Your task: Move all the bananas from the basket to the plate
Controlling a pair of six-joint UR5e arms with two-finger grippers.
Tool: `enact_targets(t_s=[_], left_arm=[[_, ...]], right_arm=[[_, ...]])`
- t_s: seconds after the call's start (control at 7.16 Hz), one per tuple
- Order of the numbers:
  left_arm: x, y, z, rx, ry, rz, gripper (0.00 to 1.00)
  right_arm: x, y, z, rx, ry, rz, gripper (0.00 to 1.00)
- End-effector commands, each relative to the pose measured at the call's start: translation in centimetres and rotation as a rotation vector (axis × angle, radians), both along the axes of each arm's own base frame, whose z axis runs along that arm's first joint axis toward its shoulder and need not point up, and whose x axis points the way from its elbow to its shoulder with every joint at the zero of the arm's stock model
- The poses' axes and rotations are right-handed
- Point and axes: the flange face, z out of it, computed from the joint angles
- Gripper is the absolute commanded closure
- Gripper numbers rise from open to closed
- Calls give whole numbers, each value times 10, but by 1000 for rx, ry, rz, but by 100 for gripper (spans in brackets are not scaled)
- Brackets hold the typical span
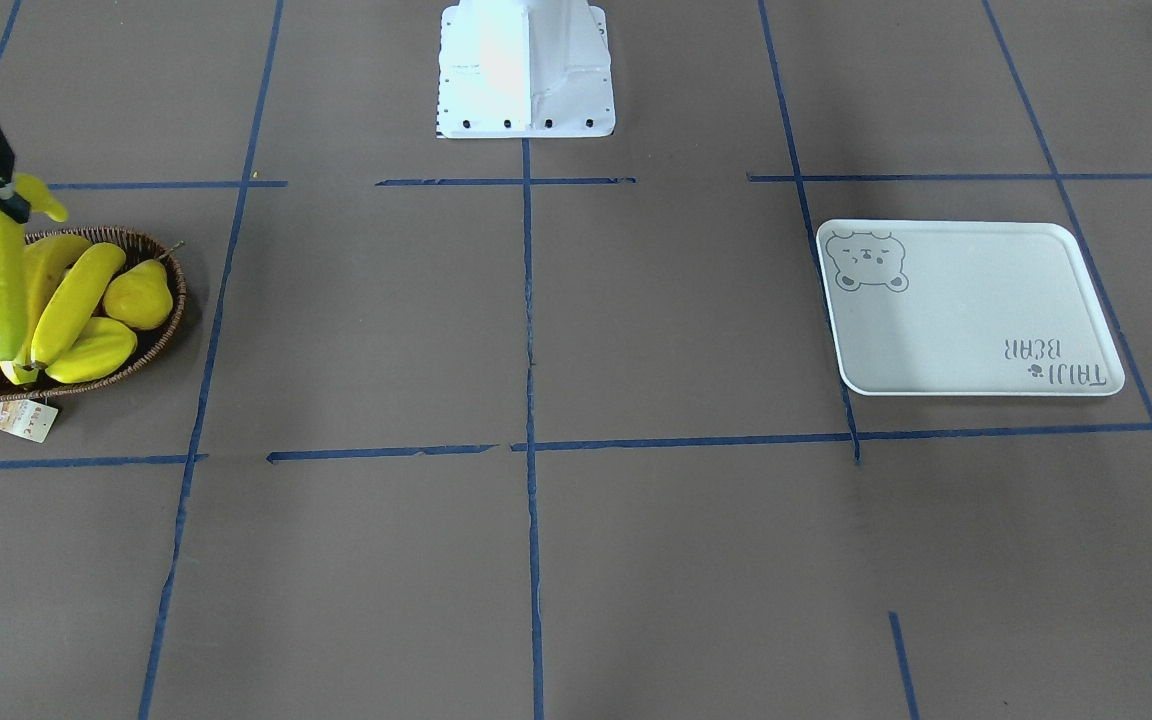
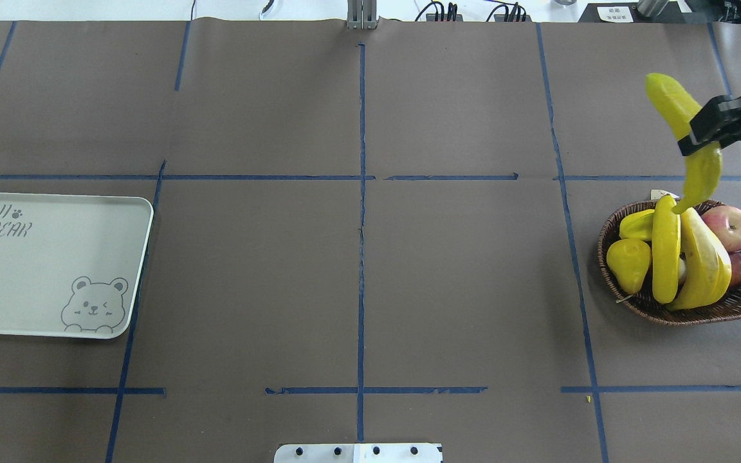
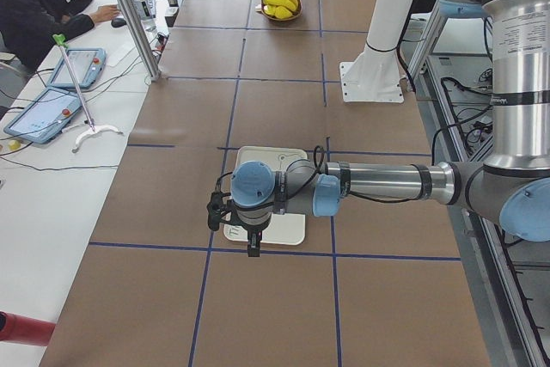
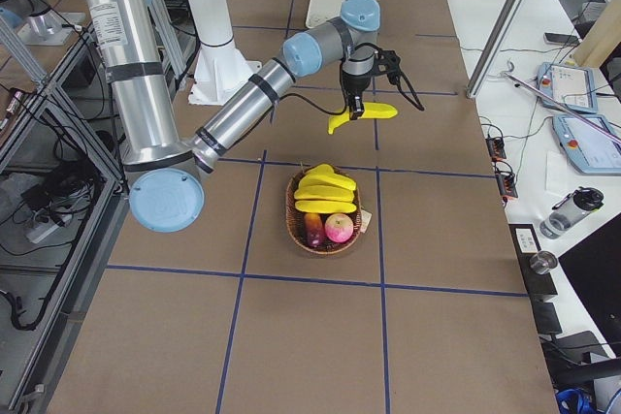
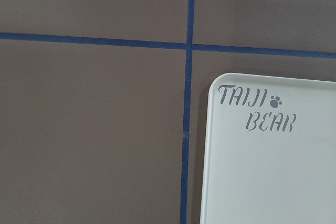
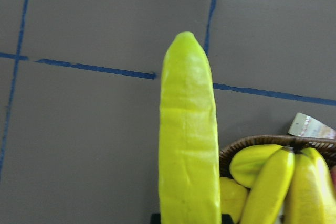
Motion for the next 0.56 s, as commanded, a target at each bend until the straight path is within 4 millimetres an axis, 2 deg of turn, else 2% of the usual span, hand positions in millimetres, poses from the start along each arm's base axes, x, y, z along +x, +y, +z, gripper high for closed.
enact_targets(t_s=[0.0, 0.14, 0.28, 0.42], left_arm=[[79, -29, -52, 34, 65, -48, 0], [137, -46, -94, 5, 139, -95, 0], [185, -55, -130, -13, 215, -110, 0], [224, -65, -173, -55, 277, -116, 0]], right_arm=[[-77, 13, -39, -71, -112, 37, 99], [-108, 18, -42, -83, -178, 72, 99], [-139, 27, -46, -81, -234, 107, 99], [-169, 45, -53, -93, -271, 121, 99]])
